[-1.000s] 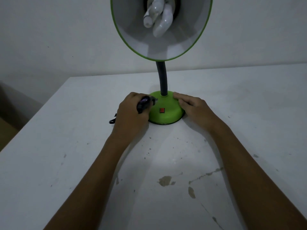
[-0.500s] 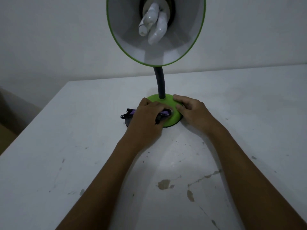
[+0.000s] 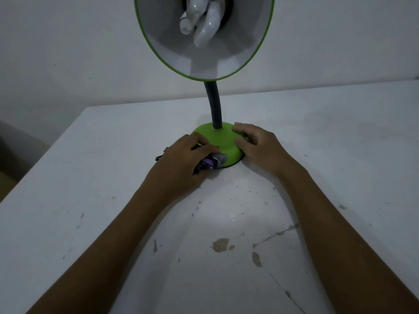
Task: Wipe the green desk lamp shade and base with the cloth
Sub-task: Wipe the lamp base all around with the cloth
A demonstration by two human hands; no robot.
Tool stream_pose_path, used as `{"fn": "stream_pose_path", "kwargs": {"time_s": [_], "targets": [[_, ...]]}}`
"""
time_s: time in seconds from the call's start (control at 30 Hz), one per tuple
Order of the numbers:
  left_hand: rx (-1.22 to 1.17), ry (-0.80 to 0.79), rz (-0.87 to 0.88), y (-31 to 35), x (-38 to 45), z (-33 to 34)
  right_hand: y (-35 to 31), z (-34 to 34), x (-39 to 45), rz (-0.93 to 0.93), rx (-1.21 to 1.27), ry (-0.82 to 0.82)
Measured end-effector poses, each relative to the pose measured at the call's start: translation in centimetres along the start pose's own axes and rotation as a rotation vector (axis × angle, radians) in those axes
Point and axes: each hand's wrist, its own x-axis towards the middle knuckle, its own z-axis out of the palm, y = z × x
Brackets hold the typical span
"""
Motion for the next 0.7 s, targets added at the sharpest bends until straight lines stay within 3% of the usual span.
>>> {"fn": "stream_pose_path", "kwargs": {"time_s": [0.13,0.3,0.47,0.7], "targets": [[0.163,-0.053,0.233,1.3,0.7,0.7,0.0,0.2,-0.2,0.000,-0.011,0.017],[0.325,-0.115,0.396,0.2,0.6,0.0,0.0,0.1,-0.2,0.002,-0.005,-0.003],[0.323,-0.167,0.423,-0.8,0.0,-1.1,0.0,0.0,0.0,0.006,0.020,-0.021],[0.300,-0.115,0.399,0.3,0.3,-0.4,0.2,0.1,0.0,-0.001,0.006,-0.020]]}}
